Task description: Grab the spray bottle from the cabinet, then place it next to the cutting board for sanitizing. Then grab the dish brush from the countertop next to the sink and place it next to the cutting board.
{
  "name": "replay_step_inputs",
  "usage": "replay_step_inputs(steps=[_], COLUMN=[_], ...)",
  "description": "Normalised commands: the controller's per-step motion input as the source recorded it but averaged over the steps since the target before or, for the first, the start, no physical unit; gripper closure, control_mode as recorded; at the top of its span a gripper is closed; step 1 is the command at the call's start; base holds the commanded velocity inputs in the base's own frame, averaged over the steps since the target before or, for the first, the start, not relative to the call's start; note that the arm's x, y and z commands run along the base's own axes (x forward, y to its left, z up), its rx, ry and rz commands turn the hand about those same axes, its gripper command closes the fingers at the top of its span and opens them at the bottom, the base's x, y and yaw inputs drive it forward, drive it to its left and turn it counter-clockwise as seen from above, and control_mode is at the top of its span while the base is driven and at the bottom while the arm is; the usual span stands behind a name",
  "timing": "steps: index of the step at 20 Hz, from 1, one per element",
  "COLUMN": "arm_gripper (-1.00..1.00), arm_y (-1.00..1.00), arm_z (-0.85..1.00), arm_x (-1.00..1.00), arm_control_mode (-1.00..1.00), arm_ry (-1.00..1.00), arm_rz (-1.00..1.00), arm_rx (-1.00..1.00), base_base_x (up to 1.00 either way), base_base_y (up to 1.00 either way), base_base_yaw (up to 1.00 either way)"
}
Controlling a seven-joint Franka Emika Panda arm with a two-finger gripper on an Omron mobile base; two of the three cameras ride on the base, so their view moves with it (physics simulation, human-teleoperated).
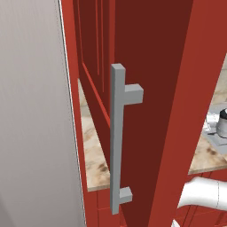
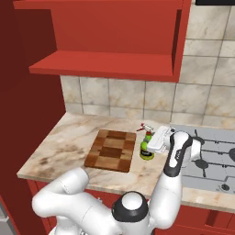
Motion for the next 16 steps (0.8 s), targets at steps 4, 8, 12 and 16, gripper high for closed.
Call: replay_step_inputs(steps=[4, 8, 12, 16], arm_gripper=[-1.00, -1.00, -1.00, -1.00], arm_y=[-0.01, -0.03, -0.04, -0.02], arm_z=[-0.28, -0.03, 0.02, 0.10], arm_x=[0.00, 0.00, -0.09, -0.18], arm_control_mode=[-1.00, -1.00, -1.00, -1.00], arm_ry=[0.00, 0.00, 0.00, 0.00], arm_rz=[0.00, 0.00, -0.01, -0.07], arm_rx=[0.00, 0.00, 0.00, 0.00], base_base_x=[0.00, 0.00, 0.00, 0.00], base_base_y=[0.00, 0.00, 0.00, 0.00], base_base_yaw=[0.00, 0.00, 0.00, 0.00])
